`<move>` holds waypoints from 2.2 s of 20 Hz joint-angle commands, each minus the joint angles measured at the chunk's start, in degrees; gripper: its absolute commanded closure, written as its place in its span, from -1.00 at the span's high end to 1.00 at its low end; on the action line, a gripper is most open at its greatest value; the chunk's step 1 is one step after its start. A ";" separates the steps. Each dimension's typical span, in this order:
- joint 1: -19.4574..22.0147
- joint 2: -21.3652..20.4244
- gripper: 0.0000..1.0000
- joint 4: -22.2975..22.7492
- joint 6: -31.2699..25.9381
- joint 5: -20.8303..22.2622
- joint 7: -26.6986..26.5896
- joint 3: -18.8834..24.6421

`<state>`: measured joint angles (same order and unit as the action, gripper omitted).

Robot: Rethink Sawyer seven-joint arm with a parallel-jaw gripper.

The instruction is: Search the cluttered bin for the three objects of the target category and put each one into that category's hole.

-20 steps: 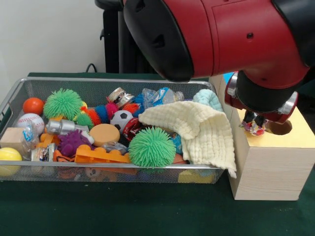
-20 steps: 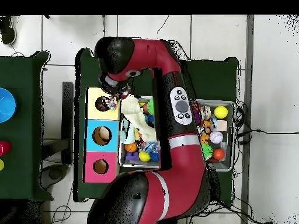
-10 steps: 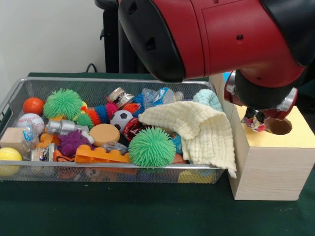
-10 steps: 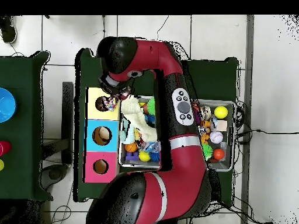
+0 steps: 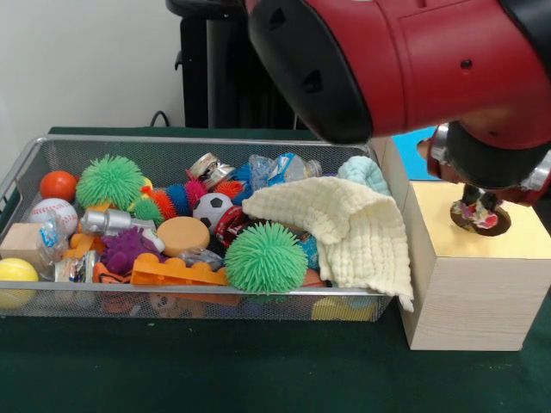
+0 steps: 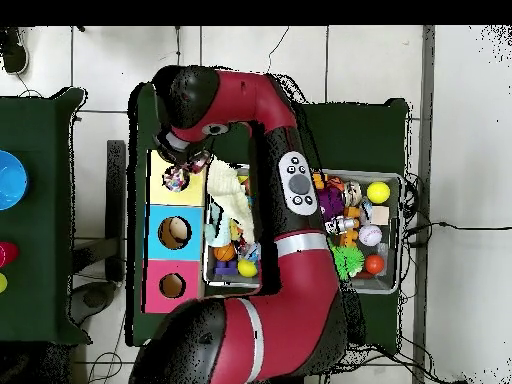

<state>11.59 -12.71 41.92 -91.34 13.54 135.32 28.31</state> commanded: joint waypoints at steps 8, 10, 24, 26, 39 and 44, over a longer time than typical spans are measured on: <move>-5.73 6.55 -1.00 -3.57 5.48 -2.32 17.40 -5.45; -5.69 7.42 -1.00 -4.78 6.27 -0.90 15.48 -6.42; -4.10 6.04 -1.00 -3.59 6.32 -0.13 7.64 -10.25; -4.02 5.96 -1.00 -3.82 5.66 -0.10 7.17 -10.47; -5.34 5.56 -1.00 -2.81 4.52 1.62 7.27 -16.28; -5.73 6.48 -1.00 -1.76 5.77 0.24 9.12 -16.68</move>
<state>4.28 -9.87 36.53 -90.02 10.37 136.47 15.58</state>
